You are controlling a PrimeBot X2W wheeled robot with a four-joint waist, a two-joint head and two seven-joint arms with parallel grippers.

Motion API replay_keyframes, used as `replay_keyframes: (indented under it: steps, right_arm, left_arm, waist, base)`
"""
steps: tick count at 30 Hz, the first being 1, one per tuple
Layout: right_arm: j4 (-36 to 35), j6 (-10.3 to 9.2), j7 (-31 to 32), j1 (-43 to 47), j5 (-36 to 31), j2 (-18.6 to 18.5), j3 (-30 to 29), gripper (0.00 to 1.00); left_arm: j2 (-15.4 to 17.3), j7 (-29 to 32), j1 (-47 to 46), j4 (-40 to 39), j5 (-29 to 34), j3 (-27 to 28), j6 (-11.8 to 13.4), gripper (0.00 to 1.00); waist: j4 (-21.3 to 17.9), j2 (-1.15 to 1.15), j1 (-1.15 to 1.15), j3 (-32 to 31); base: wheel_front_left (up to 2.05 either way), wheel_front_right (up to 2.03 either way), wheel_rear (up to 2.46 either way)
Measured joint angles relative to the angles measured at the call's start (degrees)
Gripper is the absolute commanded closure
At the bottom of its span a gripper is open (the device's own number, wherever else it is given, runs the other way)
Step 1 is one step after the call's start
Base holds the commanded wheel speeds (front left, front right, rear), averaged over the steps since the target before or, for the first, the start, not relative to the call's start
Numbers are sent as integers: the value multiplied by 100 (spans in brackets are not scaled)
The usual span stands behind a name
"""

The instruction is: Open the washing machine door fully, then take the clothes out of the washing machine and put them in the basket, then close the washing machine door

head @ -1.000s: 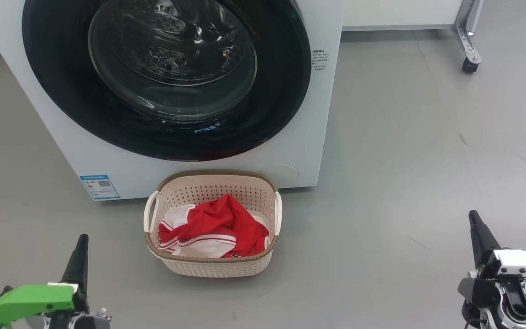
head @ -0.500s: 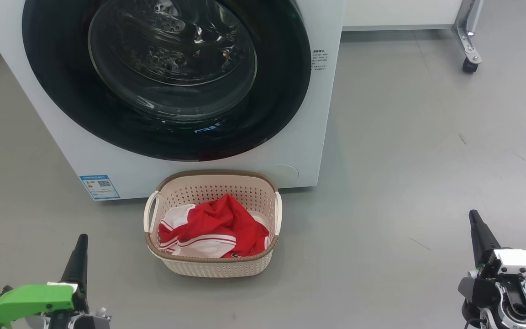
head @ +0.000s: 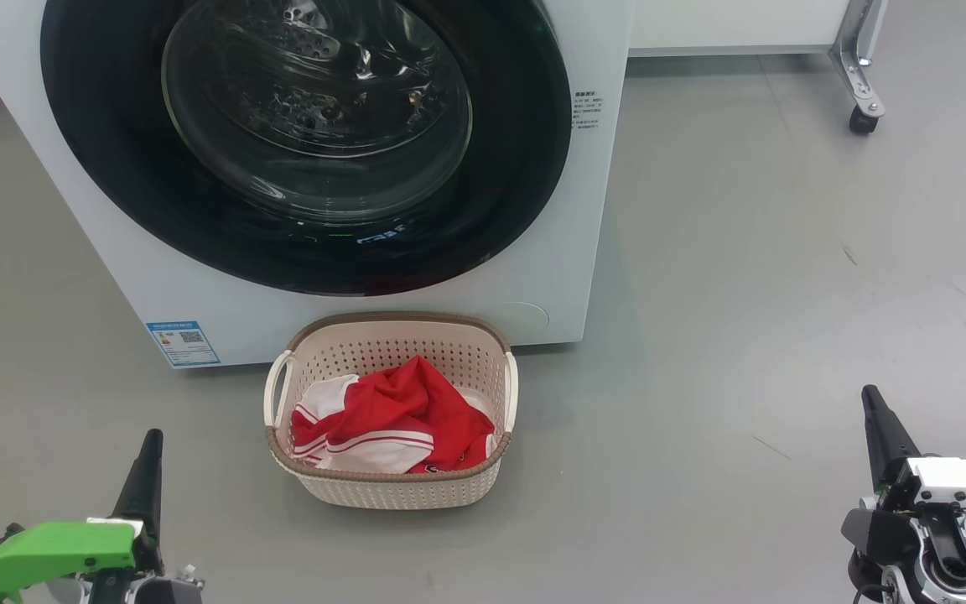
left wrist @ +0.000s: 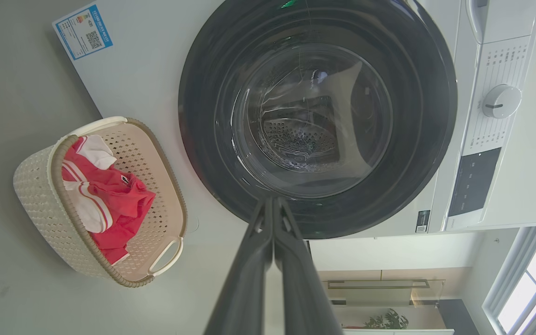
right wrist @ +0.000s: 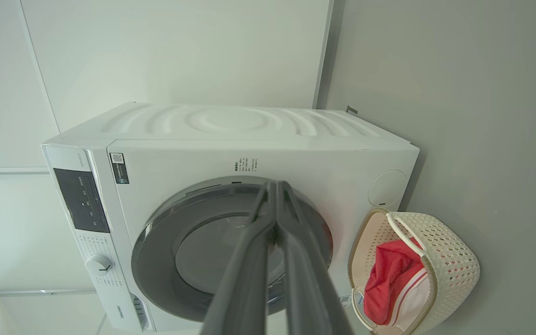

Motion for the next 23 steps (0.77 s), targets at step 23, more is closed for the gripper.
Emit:
replay_keyframes:
  steps: [23]
  right_arm:
    - [0, 1, 1, -1, 0, 1, -11, 100]
  left_arm:
    - [0, 0, -1, -1, 0, 7, 0, 100]
  waist:
    - [0, 0, 0, 1]
  base:
    - [0, 0, 0]
